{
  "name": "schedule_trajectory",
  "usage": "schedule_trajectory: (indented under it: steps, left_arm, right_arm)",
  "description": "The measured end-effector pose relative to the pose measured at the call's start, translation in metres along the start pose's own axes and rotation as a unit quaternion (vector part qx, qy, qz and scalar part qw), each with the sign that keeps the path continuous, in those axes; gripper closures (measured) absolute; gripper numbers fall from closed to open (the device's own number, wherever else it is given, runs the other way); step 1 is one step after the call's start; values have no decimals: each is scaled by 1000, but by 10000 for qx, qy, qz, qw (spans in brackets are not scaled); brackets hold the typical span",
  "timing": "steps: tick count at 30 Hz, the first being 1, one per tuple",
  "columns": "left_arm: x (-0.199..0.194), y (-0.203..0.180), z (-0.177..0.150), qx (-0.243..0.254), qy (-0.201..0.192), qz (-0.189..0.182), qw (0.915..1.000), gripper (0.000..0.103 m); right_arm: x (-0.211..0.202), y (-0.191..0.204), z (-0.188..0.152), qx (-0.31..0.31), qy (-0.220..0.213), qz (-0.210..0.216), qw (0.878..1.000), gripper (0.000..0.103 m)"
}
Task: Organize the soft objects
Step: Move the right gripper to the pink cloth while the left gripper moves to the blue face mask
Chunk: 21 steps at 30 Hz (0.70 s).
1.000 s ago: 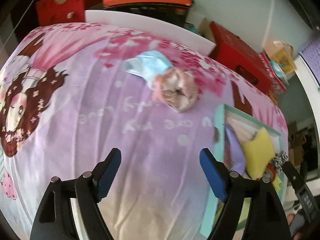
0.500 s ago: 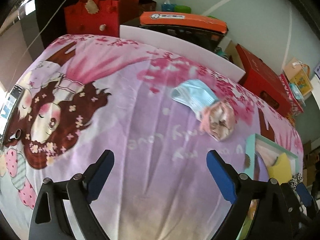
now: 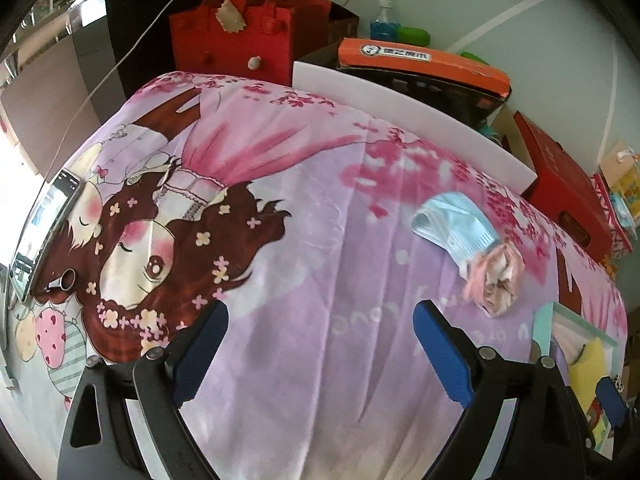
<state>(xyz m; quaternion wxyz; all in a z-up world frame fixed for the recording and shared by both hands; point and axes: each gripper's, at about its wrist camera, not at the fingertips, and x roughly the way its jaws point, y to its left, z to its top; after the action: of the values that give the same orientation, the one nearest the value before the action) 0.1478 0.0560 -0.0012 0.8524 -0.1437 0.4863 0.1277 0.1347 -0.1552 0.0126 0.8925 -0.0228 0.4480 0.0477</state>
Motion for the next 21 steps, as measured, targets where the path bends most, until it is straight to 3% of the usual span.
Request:
schedule_trajectory:
  steps: [21]
  left_arm:
    - [15,3,42,-57,-408,80,9991,9]
  right_arm:
    - [28,27,27,-239,-281,205,9991,0]
